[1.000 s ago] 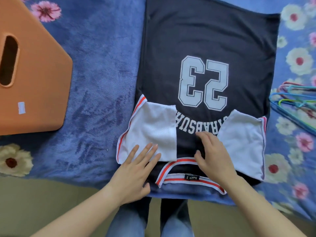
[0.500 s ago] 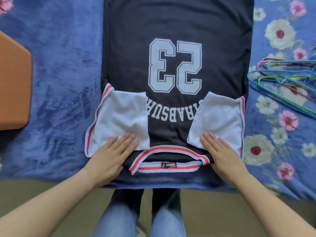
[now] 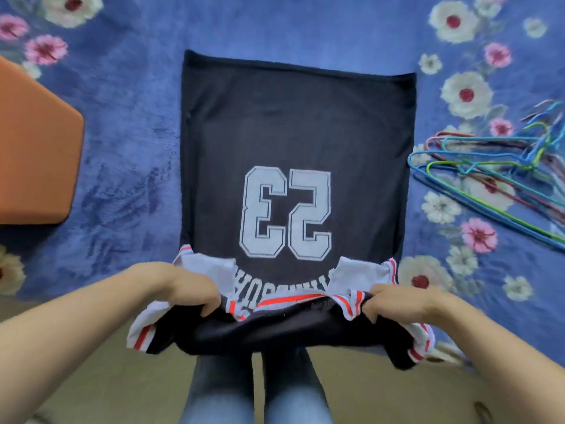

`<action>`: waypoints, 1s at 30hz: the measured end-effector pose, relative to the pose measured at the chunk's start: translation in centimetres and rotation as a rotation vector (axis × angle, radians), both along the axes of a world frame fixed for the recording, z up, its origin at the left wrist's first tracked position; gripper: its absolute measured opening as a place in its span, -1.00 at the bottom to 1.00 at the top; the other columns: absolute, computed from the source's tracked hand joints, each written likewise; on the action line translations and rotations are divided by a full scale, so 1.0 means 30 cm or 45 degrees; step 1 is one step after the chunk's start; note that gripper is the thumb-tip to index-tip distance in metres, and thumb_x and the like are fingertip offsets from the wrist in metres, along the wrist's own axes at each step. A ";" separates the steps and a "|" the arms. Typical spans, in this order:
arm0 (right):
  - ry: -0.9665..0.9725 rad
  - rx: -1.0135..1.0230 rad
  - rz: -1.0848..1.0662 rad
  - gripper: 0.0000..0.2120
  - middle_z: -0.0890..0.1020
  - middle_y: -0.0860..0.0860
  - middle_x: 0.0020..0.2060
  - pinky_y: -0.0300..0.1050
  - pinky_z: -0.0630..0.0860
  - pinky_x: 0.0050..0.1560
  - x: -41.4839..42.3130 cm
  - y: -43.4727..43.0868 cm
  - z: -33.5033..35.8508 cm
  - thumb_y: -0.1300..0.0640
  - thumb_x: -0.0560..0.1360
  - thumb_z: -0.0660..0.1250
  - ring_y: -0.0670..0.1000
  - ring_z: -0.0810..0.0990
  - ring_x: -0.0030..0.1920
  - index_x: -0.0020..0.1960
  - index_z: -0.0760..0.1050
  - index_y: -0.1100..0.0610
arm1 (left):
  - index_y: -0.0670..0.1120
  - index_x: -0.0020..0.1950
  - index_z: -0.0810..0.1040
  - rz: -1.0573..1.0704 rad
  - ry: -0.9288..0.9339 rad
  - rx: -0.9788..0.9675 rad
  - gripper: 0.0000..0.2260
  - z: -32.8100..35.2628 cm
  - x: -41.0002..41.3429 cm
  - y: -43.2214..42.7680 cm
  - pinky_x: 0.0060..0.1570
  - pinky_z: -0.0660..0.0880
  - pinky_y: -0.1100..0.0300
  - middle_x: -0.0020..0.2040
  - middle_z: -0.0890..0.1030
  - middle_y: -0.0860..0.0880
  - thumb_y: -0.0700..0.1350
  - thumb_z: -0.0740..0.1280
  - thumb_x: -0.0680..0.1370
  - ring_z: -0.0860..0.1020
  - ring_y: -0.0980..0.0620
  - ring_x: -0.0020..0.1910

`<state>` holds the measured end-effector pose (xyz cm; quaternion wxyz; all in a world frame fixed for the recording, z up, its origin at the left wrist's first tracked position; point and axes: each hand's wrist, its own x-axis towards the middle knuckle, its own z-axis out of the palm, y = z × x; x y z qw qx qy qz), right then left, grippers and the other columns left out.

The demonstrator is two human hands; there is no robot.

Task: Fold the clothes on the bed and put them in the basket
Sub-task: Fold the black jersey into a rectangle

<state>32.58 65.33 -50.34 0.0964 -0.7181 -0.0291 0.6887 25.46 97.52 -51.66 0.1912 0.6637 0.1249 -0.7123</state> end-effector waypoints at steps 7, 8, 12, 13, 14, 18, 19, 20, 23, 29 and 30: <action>-0.067 0.011 -0.096 -0.91 0.46 0.05 -0.30 -0.10 0.27 -0.28 0.135 -0.013 -0.022 0.14 0.27 0.31 0.02 0.37 -0.27 -0.29 0.42 0.14 | -0.22 -0.15 0.63 0.605 0.199 -0.067 -0.59 -0.023 0.071 0.041 -0.23 0.47 0.24 -0.25 0.62 -0.19 -0.19 0.29 0.03 0.58 -0.14 -0.29; -0.139 0.020 -0.170 -0.93 0.47 0.07 -0.30 -0.09 0.27 -0.28 0.195 -0.004 -0.020 0.20 0.31 0.32 0.03 0.38 -0.26 -0.30 0.43 0.13 | -0.26 -0.19 0.63 0.683 0.168 -0.055 -0.59 -0.013 0.133 0.073 -0.20 0.49 0.20 -0.24 0.61 -0.24 -0.19 0.28 0.02 0.57 -0.17 -0.24; -0.223 0.045 -0.435 -0.94 0.42 0.11 -0.39 -0.12 0.20 -0.40 0.430 0.035 0.017 0.23 0.27 0.29 0.07 0.35 -0.36 -0.32 0.40 0.14 | -0.27 -0.31 0.64 0.742 -0.052 -0.027 -0.69 0.073 0.369 0.171 -0.29 0.48 0.18 -0.24 0.60 -0.29 -0.15 0.25 0.08 0.54 -0.18 -0.29; -0.244 0.034 -0.432 -0.92 0.39 0.12 -0.41 -0.12 0.15 -0.42 0.492 0.048 0.027 0.23 0.27 0.28 0.06 0.32 -0.41 -0.33 0.38 0.13 | -0.25 -0.34 0.63 0.725 -0.114 -0.004 -0.73 0.097 0.426 0.188 -0.34 0.46 0.21 -0.27 0.60 -0.28 -0.15 0.24 0.13 0.53 -0.16 -0.33; -0.276 0.023 -0.420 -0.90 0.35 0.12 -0.43 -0.13 0.10 -0.43 0.563 0.062 0.037 0.24 0.29 0.26 0.06 0.27 -0.45 -0.35 0.35 0.12 | -0.22 -0.38 0.61 0.697 -0.188 0.033 -0.78 0.118 0.495 0.205 -0.40 0.42 0.23 -0.31 0.59 -0.25 -0.15 0.22 0.19 0.51 -0.14 -0.38; -0.529 0.058 -0.387 -0.82 0.28 0.09 -0.44 -0.15 0.04 -0.40 0.803 0.126 0.062 0.22 0.28 0.26 0.03 0.18 -0.44 -0.40 0.28 0.08 | -0.06 -0.48 0.33 0.349 -0.729 0.243 -0.86 0.161 0.740 0.264 -0.39 0.17 0.13 -0.44 0.39 -0.10 -0.07 0.26 0.22 0.28 -0.08 -0.44; -0.623 0.086 -0.387 -0.81 0.30 0.08 -0.44 -0.15 0.08 -0.41 0.853 0.141 0.056 0.20 0.30 0.28 0.04 0.21 -0.42 -0.41 0.29 0.09 | -0.07 -0.44 0.35 0.250 -0.931 0.301 -0.84 0.143 0.788 0.284 -0.36 0.20 0.12 -0.42 0.40 -0.07 -0.03 0.27 0.25 0.31 -0.10 -0.41; -0.748 0.119 -0.383 -0.81 0.35 0.06 -0.44 -0.15 0.15 -0.41 0.902 0.155 0.042 0.17 0.33 0.31 0.06 0.28 -0.39 -0.40 0.34 0.10 | -0.07 -0.35 0.43 0.187 -1.150 0.358 -0.84 0.122 0.833 0.295 -0.31 0.28 0.12 -0.36 0.48 -0.05 0.01 0.27 0.29 0.41 -0.12 -0.34; -1.214 0.129 -0.284 -0.83 0.64 0.03 -0.15 -0.10 0.44 -0.12 0.977 0.176 -0.047 0.03 0.43 0.36 0.11 0.56 -0.06 -0.06 0.61 0.08 | 0.03 0.23 0.49 0.244 -1.521 0.492 -0.65 0.032 0.864 0.296 0.07 0.43 -0.01 0.17 0.57 -0.03 0.01 0.34 0.45 0.49 -0.15 0.17; -1.341 -0.077 -0.439 -0.49 0.52 0.12 0.22 0.09 0.45 0.20 0.930 0.116 -0.239 -0.03 0.42 0.39 0.19 0.50 0.22 0.30 0.43 0.12 | -0.17 0.48 0.24 0.820 -1.427 0.721 -0.44 -0.193 0.731 0.292 0.36 0.23 -0.11 0.39 0.33 -0.28 0.00 0.30 0.55 0.25 -0.25 0.38; -1.339 -0.109 -0.512 -0.45 0.49 0.14 0.25 0.08 0.42 0.22 0.928 0.107 -0.261 -0.01 0.42 0.40 0.21 0.48 0.24 0.34 0.40 0.15 | -0.18 0.46 0.28 0.916 -1.423 0.736 -0.46 -0.227 0.715 0.301 0.36 0.25 -0.10 0.36 0.37 -0.27 0.04 0.29 0.55 0.28 -0.24 0.37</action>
